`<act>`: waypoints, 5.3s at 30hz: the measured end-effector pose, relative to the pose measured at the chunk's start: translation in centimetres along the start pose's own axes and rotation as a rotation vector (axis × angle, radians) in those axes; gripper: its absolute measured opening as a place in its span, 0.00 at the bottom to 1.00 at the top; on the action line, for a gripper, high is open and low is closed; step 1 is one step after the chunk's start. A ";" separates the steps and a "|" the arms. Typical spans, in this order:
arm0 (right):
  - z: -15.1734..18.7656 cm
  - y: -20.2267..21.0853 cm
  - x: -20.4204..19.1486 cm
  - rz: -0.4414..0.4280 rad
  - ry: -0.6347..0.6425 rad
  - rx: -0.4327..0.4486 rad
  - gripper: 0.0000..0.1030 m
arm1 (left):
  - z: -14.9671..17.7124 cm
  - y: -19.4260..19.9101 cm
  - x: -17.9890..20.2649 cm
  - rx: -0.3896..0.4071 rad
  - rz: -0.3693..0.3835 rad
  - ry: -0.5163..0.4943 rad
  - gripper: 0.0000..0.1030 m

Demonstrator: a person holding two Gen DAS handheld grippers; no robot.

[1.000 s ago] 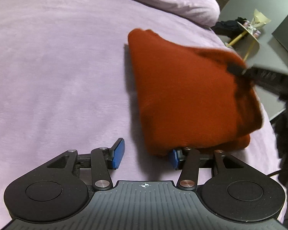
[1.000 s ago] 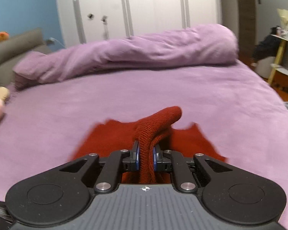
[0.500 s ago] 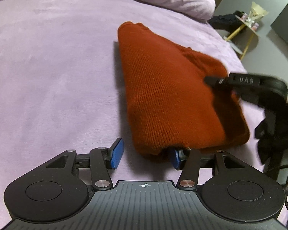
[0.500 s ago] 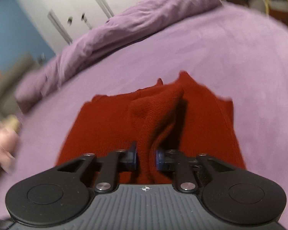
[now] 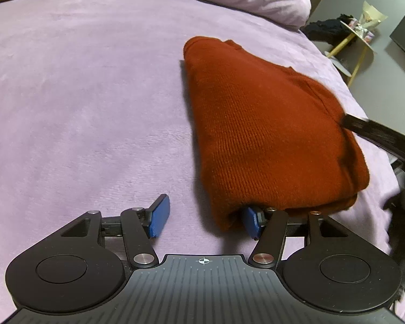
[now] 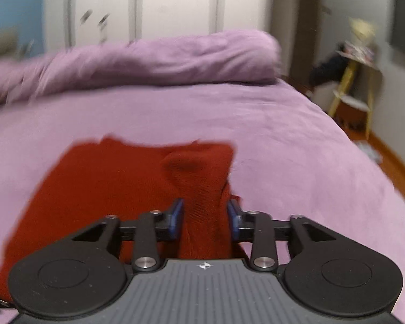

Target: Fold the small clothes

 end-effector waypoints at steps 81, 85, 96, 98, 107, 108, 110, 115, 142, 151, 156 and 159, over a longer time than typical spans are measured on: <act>-1.3 -10.1 2.4 -0.138 -0.075 0.013 0.24 | -9.7 -7.7 2.6 0.264 -0.103 0.196 0.80; -1.6 -7.8 4.4 -0.204 -0.200 0.006 0.23 | -9.8 -5.5 0.5 0.268 -0.087 0.112 0.82; 3.0 -2.9 13.8 -0.518 -0.785 -0.170 0.67 | -7.9 -5.8 -3.5 -0.097 0.324 0.252 0.78; 3.0 -3.9 13.4 -0.533 -0.783 -0.192 0.65 | -8.1 -6.6 -3.0 -0.108 0.346 0.276 0.78; 3.1 -7.2 10.9 -0.601 -0.802 -0.234 0.30 | -9.3 -9.1 -2.5 -0.210 0.386 0.367 0.52; 3.0 -7.0 10.7 -0.591 -0.803 -0.220 0.27 | -9.3 -8.7 -2.4 -0.201 0.391 0.364 0.49; 2.6 -6.3 10.0 -0.592 -0.788 -0.192 0.26 | -9.3 -7.5 -2.7 -0.180 0.399 0.355 0.46; 1.2 -4.1 7.6 -0.658 -0.796 -0.166 0.25 | -9.0 -3.2 -4.1 -0.156 0.412 0.305 0.45; 13.3 10.8 -5.4 -0.558 -1.036 -0.118 0.47 | 10.7 9.5 -11.7 0.031 -0.016 0.157 0.60; 17.1 8.6 -4.4 -0.537 -1.576 -0.049 0.42 | 11.0 10.0 -12.5 0.013 0.117 0.297 0.60; 18.4 7.4 -4.7 -0.503 -1.707 -0.067 0.31 | 10.8 8.7 -13.5 -0.051 0.244 0.470 0.59; 19.0 7.0 -4.4 -0.489 -1.756 -0.071 0.27 | 10.7 8.0 -13.7 -0.080 0.287 0.524 0.59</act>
Point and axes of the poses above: each gripper's, at about its wrist camera, not at the fingertips, and y roughly against the way its jaws point, x to its right, z to its underside, the point moved 4 cm from there along -y, roughly the way its jaws point, and after that the axes turned 14 degrees about -z, right-handed, at the moved point
